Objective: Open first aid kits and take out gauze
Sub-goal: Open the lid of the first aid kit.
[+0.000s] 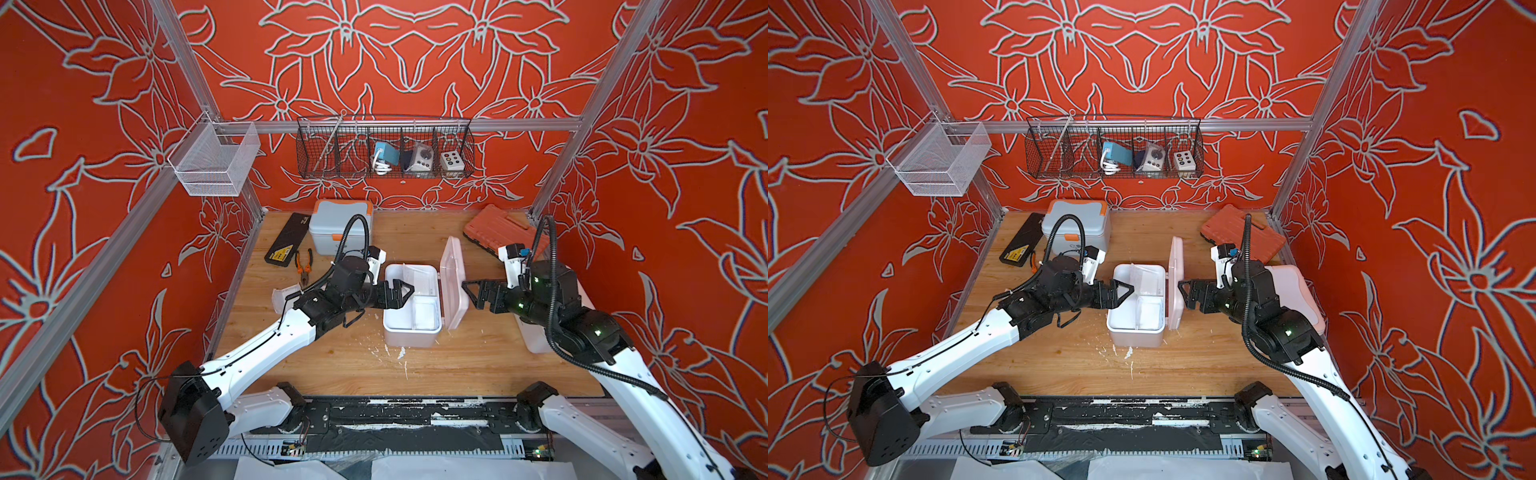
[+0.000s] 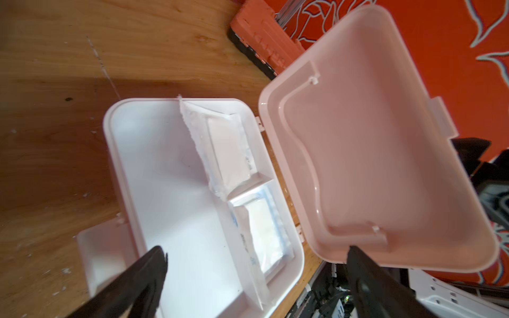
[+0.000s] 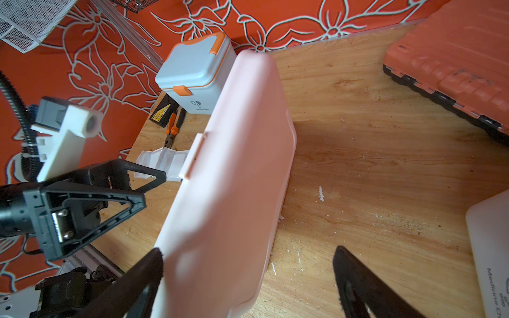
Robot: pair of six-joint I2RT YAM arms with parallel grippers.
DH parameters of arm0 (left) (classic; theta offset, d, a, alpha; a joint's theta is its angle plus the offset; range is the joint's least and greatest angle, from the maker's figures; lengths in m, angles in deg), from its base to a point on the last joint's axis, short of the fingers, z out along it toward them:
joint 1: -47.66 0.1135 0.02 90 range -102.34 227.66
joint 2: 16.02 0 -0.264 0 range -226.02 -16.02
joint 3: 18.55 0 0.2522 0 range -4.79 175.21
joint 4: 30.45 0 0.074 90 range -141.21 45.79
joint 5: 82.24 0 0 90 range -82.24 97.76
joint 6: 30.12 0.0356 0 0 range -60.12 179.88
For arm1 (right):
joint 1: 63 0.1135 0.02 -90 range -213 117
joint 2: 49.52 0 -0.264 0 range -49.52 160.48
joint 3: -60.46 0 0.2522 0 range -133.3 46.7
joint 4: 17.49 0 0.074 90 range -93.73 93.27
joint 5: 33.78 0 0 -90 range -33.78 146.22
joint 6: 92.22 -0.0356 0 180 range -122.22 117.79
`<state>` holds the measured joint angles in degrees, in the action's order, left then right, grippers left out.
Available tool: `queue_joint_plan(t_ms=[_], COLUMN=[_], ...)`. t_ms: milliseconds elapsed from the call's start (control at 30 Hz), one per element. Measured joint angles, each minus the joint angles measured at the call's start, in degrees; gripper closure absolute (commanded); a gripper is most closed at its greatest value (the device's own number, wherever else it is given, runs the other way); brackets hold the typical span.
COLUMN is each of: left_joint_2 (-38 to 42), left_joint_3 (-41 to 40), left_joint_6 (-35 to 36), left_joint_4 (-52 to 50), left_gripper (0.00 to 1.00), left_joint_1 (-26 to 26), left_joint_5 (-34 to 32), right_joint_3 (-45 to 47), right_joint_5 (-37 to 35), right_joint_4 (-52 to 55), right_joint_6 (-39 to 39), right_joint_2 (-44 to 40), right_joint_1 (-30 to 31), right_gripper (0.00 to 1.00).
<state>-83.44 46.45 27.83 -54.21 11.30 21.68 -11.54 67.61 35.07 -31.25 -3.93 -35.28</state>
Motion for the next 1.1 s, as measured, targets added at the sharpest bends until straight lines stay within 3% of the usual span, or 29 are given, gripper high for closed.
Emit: queue_joint_plan(t_ms=[367,900,1100], left_joint_2=[-1.95,-4.35,-4.35], left_joint_3=[-5.70,-8.70,-8.70], left_joint_6=[1.64,2.23,2.23], left_joint_4=[-0.22,-0.20,-0.24], left_gripper=[0.02,0.03,0.03], left_joint_1=[0.90,2.25,2.25], left_joint_5=[-4.85,-6.82,-6.80], right_joint_3=[-0.94,-2.03,-3.69], right_joint_5=[6.34,-15.50,-20.04], right_joint_4=[-3.13,14.25,17.92], right_joint_6=[-0.44,-0.22,0.72], right_joint_2=[2.95,2.23,1.81], right_joint_1=[0.00,-0.09,-0.09], right_gripper=[0.06,0.10,0.09])
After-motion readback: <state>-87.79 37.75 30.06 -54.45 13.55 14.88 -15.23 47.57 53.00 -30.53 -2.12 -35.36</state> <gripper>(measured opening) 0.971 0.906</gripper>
